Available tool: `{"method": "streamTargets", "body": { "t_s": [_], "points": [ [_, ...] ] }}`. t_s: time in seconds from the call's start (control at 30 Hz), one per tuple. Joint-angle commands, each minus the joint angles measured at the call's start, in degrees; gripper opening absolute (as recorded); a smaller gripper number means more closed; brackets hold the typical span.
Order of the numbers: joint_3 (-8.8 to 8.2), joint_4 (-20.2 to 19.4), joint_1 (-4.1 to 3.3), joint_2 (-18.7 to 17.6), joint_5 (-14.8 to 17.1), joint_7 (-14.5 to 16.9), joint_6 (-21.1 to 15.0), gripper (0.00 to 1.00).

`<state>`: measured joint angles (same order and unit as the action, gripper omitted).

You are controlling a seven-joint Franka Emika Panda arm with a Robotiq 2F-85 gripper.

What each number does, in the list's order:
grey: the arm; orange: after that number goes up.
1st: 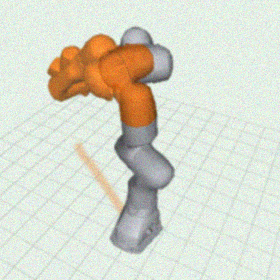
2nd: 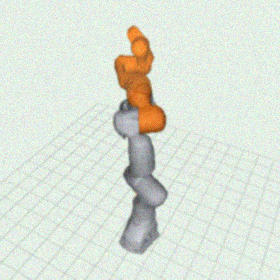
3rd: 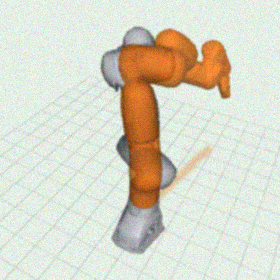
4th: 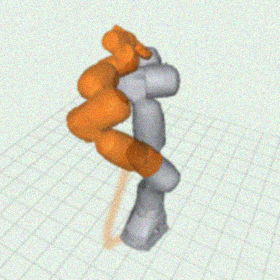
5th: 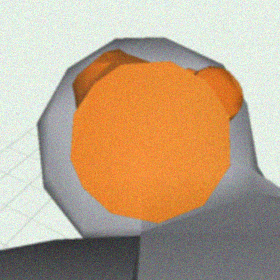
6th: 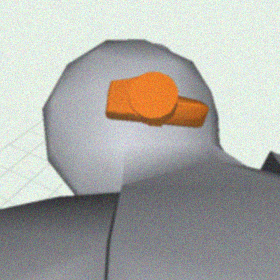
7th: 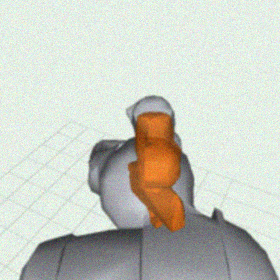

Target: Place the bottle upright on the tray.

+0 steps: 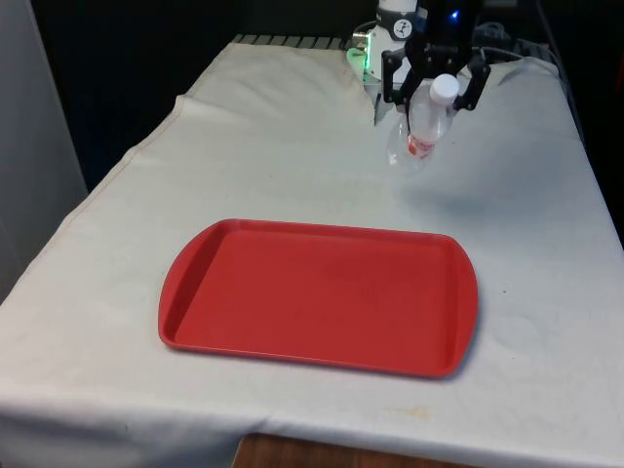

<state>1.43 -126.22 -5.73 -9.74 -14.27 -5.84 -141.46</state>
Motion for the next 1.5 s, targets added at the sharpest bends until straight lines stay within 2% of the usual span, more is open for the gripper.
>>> {"method": "streamTargets", "body": {
  "t_s": [0.0, 0.13, 0.17, 0.2, 0.37, 0.4, 0.43, 0.67, 0.7, 0.73, 0.77, 1.0, 1.03, 1.07, 1.27, 1.3, 1.33, 1.37, 1.47],
  "points": [
    [0.17, -0.3, 0.34, 0.0, 1.4, 1.0, -1.3, 0.0],
    [-0.34, -0.5, 0.46, 0.1, 2.8, 2.1, -2.6, 0.0],
    [-0.74, -0.2, 0.17, 0.0, 2.2, 1.6, -1.9, 0.0],
    [-0.57, -0.5, 0.52, 0.1, 3.4, 2.6, -3.1, 0.0],
    [-1.38, -0.3, 0.69, -0.1, 5.0, 3.9, -4.9, 0.0],
    [-1.55, -0.2, 0.34, 0.0, 3.8, 3.0, -3.8, 0.0],
    [-1.38, -0.3, 0.69, -0.1, 5.0, 3.9, -4.9, 0.0],
    [-2.52, -0.1, 0.92, -0.5, 7.0, 5.6, -7.8, 0.0],
    [-2.81, -0.2, 0.63, -0.2, 5.9, 4.7, -6.9, 0.0],
    [-2.64, -0.1, 1.03, -0.5, 7.4, 5.9, -8.2, 0.0],
    [-2.69, -0.1, 1.09, -0.6, 7.6, 6.1, -8.5, 0.0],
    [-3.55, 0.3, 1.32, -1.4, 9.3, 7.6, -12.0, 0.0],
    [-4.07, 0.2, 0.97, -1.1, 8.1, 6.6, -11.3, 0.0],
    [-3.67, 0.3, 1.32, -1.5, 9.6, 7.7, -12.5, 0.0],
    [-4.07, 0.7, 1.6, -2.3, 11.0, 8.8, -15.5, 0.0],
    [-4.18, 0.9, 1.6, -2.5, 11.2, 8.9, -15.9, 0.0],
    [-4.93, 0.6, 1.15, -2.2, 9.7, 7.8, -15.4, 0.0],
    [-4.24, 1.0, 1.6, -2.7, 11.5, 9.1, -16.2, 0.0],
    [-4.41, 1.6, 1.72, -3.3, 12.3, 9.7, -17.2, 0.0]
  ]
}}
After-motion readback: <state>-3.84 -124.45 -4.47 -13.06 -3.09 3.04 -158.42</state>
